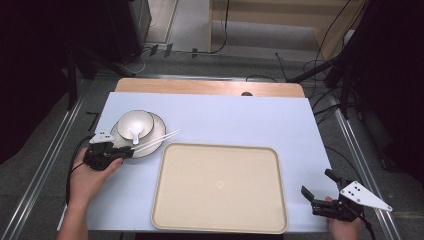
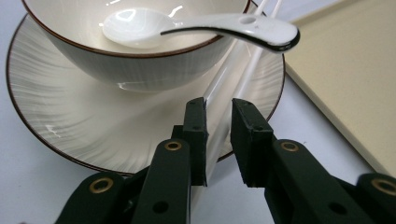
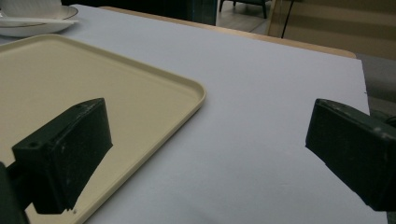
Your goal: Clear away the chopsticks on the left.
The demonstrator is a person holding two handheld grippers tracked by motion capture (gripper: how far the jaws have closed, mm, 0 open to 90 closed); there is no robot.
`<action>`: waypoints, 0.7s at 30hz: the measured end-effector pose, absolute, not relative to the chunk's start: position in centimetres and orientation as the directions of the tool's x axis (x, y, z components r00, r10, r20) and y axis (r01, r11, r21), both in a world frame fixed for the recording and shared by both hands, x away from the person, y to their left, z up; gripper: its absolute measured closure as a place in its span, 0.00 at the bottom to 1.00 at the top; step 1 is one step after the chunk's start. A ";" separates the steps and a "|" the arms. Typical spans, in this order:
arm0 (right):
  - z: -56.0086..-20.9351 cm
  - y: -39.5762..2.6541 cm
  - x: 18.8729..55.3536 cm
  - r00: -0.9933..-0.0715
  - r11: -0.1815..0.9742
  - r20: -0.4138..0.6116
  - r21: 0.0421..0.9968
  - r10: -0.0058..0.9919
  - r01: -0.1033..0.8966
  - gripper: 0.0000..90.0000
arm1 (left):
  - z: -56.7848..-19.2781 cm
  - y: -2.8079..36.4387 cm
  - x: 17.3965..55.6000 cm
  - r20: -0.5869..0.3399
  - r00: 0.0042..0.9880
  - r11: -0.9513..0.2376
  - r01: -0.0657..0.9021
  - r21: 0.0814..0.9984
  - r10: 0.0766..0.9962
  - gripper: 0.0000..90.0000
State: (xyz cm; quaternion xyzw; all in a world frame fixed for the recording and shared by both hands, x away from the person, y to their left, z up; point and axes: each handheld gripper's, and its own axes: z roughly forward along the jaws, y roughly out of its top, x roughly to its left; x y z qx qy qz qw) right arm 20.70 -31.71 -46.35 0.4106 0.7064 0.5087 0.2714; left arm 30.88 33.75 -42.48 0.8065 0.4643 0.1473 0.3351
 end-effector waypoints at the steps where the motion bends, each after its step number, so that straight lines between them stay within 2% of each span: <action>1: -46.4 -31.7 20.7 -0.516 0.145 0.034 0.942 0.856 0.303 0.00 | -42.6 33.7 30.9 -0.071 0.525 -0.347 0.652 0.674 0.848 0.83; 14: -46.3 -31.7 20.7 -0.514 0.145 0.033 0.942 0.857 0.302 0.00 | -43.0 32.9 31.3 -0.069 0.519 -0.348 0.660 0.666 0.852 0.84; 16: -46.3 -31.7 20.7 -0.515 0.146 0.032 0.942 0.857 0.301 0.00 | -43.0 32.8 31.2 -0.088 0.526 -0.344 0.664 0.664 0.846 0.87; 21: -46.4 -31.8 20.7 -0.514 0.147 0.030 0.942 0.857 0.300 0.00 | -42.9 32.4 31.1 -0.047 0.552 -0.386 0.639 0.665 0.833 0.91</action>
